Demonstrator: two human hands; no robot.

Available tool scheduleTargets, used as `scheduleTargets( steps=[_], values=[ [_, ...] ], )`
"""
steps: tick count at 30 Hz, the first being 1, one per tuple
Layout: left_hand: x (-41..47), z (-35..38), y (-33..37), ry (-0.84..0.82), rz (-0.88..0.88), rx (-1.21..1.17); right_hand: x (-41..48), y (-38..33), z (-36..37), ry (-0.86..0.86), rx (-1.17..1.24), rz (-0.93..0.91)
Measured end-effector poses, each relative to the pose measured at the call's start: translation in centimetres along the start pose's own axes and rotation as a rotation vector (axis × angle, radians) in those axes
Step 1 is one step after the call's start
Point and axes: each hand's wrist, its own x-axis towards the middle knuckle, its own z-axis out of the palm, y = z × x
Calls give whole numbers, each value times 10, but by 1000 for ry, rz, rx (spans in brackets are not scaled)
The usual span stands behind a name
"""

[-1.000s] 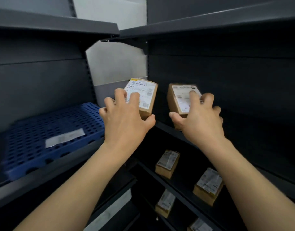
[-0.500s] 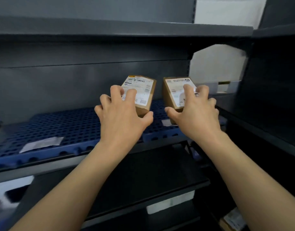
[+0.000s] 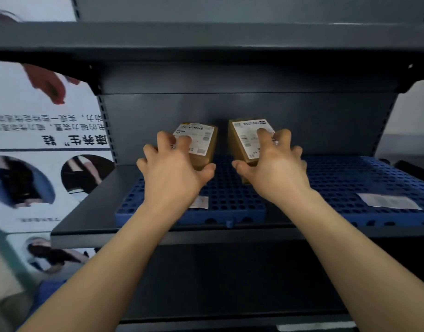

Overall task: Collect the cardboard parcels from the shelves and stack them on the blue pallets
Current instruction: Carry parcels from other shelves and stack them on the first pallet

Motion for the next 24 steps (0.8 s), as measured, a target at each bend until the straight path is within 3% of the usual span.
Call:
scheduleTargets(
  steps=[15, 24],
  values=[
    [39, 22, -83, -15, -236, 150, 69, -60, 65, -226, 85, -184],
    [76, 52, -99, -144, -196, 132, 90, -83, 84, -298, 28, -138]
  ],
)
